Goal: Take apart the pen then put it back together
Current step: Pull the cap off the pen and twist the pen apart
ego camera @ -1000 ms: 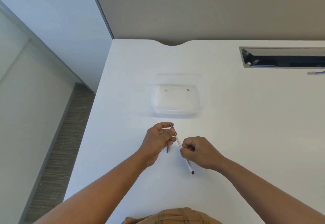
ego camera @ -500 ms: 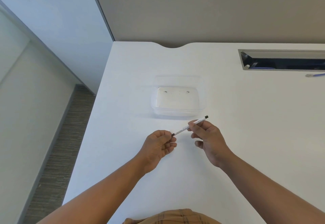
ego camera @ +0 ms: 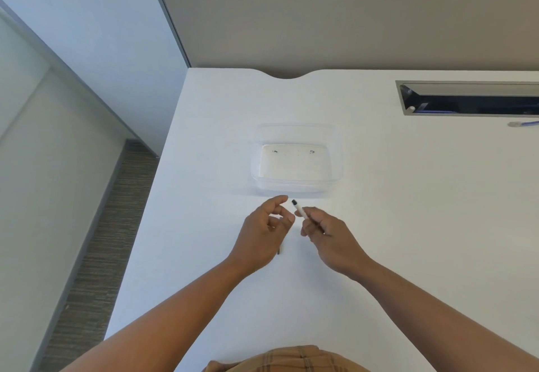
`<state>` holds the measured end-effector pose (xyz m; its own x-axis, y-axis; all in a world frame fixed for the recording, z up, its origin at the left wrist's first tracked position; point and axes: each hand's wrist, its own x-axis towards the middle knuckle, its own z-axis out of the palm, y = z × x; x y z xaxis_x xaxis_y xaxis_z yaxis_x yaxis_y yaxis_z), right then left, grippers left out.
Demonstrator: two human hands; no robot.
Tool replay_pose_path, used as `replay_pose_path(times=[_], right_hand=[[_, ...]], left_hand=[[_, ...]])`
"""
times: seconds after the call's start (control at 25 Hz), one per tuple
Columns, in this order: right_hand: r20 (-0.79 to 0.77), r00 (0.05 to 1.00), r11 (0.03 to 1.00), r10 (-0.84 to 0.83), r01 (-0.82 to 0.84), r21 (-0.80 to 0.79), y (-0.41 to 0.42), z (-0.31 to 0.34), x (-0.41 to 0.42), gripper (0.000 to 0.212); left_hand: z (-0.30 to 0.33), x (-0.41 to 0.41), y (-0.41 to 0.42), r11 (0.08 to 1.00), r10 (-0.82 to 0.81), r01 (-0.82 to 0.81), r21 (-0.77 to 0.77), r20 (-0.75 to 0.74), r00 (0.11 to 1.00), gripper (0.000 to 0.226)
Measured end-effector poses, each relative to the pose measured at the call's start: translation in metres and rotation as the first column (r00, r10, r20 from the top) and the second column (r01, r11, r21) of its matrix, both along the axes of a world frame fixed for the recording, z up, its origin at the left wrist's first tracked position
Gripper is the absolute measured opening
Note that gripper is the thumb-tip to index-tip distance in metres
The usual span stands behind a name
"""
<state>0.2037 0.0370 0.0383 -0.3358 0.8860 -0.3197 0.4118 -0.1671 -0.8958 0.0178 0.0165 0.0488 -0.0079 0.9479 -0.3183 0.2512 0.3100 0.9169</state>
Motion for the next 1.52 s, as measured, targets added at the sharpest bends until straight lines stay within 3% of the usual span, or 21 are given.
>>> replay_pose_path(times=[0.12,0.28,0.44,0.64,0.84,1.2,1.52], right_hand=[[0.161,0.977,0.984,0.143,-0.157,0.079,-0.002,-0.002,0.0,0.023],[0.413,0.881,0.93,0.23,-0.325,0.174,-0.002,0.005,0.001,0.035],[0.573,0.765,0.881,0.293,-0.449,0.149,0.0,0.004,-0.002,0.033],[0.633,0.7,0.881,0.331,-0.469,0.058,-0.003,0.004,-0.008,0.033],[0.639,0.7,0.87,0.319,-0.484,0.095,-0.009,0.008,-0.007,0.032],[0.603,0.712,0.861,0.358,-0.502,0.081,-0.014,0.01,-0.011,0.025],[0.614,0.73,0.877,0.298,-0.464,0.126,-0.02,0.008,-0.013,0.019]], left_hand=[[-0.004,-0.006,0.001,0.994,-0.052,0.063,0.093,-0.116,0.992,0.023],[-0.013,-0.016,-0.005,0.971,-0.21,0.23,0.061,-0.238,0.948,0.019],[-0.013,-0.021,-0.009,0.877,-0.452,0.48,-0.033,-0.401,0.797,0.026],[-0.005,-0.016,-0.008,0.786,-0.567,0.598,-0.157,-0.57,0.595,0.023],[-0.003,-0.012,-0.006,0.734,-0.589,0.655,-0.179,-0.648,0.483,0.024],[-0.011,-0.006,-0.009,0.72,-0.562,0.677,-0.154,-0.703,0.437,0.027],[-0.009,-0.006,-0.002,0.717,-0.568,0.668,-0.197,-0.72,0.398,0.029]])
